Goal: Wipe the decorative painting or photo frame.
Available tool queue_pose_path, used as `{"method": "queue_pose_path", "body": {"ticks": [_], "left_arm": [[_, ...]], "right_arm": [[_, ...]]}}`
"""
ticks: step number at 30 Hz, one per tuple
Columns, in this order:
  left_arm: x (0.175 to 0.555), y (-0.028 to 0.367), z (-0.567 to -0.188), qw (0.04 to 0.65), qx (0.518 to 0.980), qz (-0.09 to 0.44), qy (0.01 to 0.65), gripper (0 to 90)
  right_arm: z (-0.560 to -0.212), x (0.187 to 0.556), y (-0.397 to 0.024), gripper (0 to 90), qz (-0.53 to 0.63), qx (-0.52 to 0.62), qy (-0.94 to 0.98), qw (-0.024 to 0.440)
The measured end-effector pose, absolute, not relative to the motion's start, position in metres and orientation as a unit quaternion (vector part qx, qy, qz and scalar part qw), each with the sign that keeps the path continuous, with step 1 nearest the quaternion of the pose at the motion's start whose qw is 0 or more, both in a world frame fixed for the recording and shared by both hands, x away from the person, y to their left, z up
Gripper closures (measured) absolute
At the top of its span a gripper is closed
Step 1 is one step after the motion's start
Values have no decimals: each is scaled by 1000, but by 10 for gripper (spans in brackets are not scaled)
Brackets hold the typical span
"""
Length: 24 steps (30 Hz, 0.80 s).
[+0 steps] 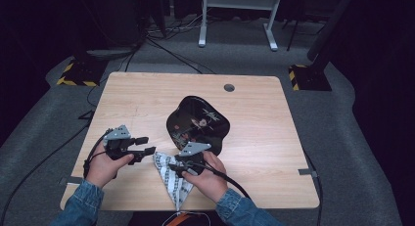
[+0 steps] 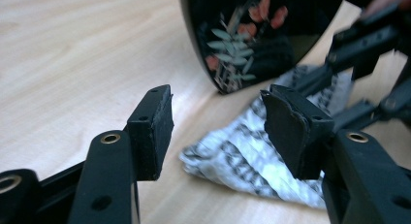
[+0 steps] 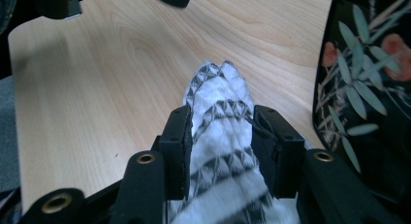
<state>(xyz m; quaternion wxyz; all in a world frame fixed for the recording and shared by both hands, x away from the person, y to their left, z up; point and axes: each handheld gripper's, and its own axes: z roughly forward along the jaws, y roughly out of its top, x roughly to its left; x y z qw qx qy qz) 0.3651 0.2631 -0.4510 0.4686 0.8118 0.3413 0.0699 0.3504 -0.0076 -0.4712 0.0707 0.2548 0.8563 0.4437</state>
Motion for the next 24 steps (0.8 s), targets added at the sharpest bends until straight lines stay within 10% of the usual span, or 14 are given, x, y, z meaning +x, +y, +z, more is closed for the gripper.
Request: {"method": "queue_pose_path", "body": {"ticks": [24], "left_arm": [[355, 231, -469, 371, 865, 37, 335, 424]], "right_arm": [[-467, 346, -41, 562, 429, 267, 859, 79]]}}
